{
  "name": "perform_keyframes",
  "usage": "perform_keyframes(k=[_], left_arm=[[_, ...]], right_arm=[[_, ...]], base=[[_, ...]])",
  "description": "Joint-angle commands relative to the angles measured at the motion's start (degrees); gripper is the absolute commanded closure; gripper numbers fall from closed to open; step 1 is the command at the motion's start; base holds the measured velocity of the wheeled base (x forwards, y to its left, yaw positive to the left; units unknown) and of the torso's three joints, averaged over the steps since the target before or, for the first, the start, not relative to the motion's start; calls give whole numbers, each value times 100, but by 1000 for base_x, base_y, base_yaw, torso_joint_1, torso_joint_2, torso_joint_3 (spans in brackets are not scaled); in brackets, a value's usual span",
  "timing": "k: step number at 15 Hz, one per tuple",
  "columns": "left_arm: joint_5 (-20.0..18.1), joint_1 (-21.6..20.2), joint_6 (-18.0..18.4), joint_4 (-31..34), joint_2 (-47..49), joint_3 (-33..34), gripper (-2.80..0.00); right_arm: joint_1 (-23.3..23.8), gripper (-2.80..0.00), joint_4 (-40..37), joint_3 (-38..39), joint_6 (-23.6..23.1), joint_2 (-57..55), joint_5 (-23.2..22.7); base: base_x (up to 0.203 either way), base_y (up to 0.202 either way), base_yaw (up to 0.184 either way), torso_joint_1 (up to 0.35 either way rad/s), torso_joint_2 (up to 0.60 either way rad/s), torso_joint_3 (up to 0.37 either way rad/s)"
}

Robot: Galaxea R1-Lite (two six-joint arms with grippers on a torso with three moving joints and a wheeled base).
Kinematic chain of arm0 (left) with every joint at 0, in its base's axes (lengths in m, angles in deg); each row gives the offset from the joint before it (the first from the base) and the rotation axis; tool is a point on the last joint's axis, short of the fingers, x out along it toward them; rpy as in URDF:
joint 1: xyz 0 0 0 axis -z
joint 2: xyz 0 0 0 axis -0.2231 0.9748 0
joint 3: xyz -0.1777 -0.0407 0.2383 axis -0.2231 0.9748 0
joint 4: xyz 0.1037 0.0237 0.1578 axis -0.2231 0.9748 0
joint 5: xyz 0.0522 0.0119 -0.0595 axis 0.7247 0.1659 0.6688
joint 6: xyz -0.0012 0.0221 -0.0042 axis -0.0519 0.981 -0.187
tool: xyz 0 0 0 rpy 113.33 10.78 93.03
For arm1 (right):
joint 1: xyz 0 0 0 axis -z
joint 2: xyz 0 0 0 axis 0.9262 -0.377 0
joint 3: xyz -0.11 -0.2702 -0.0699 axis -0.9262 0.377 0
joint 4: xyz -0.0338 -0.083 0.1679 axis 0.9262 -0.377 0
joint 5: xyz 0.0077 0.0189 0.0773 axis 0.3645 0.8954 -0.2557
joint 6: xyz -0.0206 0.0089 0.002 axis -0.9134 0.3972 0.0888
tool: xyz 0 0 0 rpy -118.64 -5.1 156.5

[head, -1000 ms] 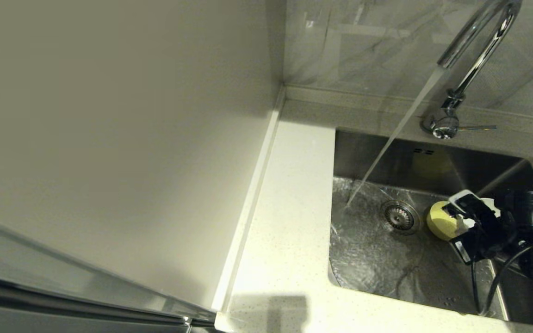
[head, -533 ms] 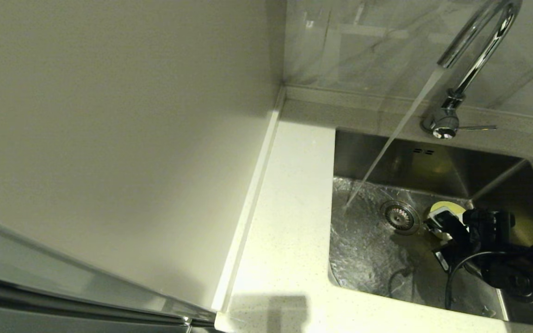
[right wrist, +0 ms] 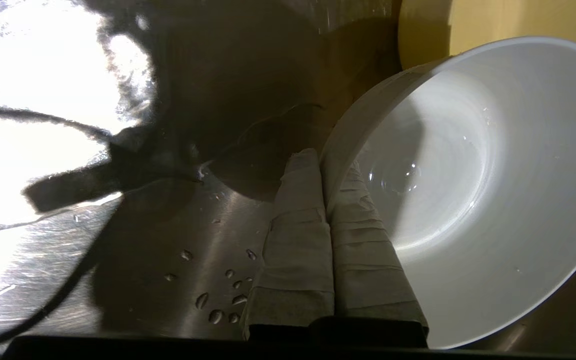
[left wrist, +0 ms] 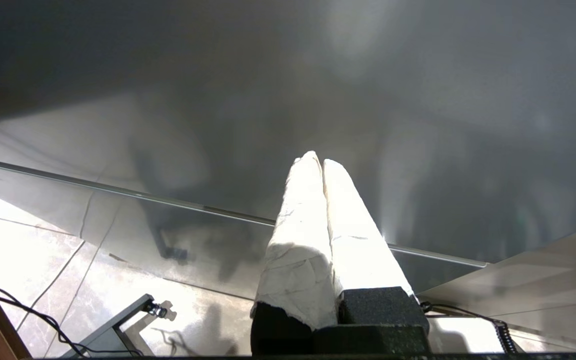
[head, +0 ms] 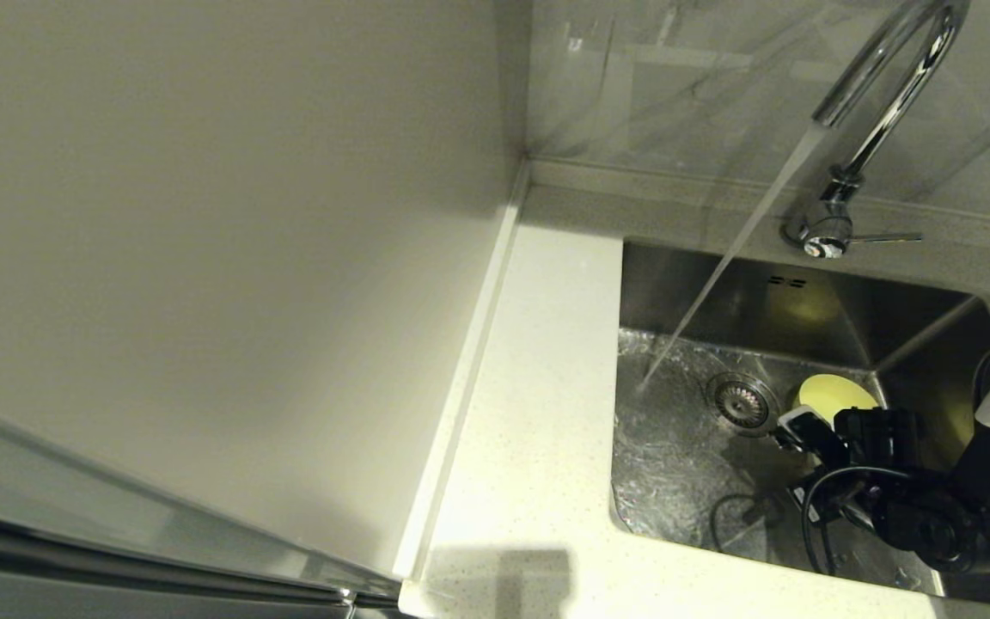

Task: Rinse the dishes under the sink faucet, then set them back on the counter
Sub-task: Put a bowl into the sink

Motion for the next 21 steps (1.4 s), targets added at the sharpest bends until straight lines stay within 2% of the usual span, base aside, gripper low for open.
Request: perform_keyframes(k=[1, 3, 4, 13, 18, 21], left_arm=[[0, 4, -3, -2, -18, 0, 0], [0, 2, -3, -2, -18, 0, 0], [4, 5, -3, -2, -18, 0, 0], [0, -2, -3, -2, -18, 0, 0], [0, -2, -3, -2, -18, 0, 0], [8, -2, -3, -2, -18, 0, 0]], right_arm=[[-81, 0, 21, -17, -10, -99, 13], [-124, 0, 21, -51, 46, -176, 25], [-131, -280, 21, -53, 58, -194, 23], [-131, -280, 21, 106, 146, 238, 23], [50, -280, -53, 517, 350, 1816, 4], [322, -280, -615, 561, 407, 2951, -94]], base=[[0, 0, 0, 0, 0, 0], [0, 0, 0, 0, 0, 0], [0, 0, 0, 0, 0, 0], [0, 0, 0, 0, 0, 0], [0, 0, 0, 0, 0, 0], [0, 0, 0, 0, 0, 0]])
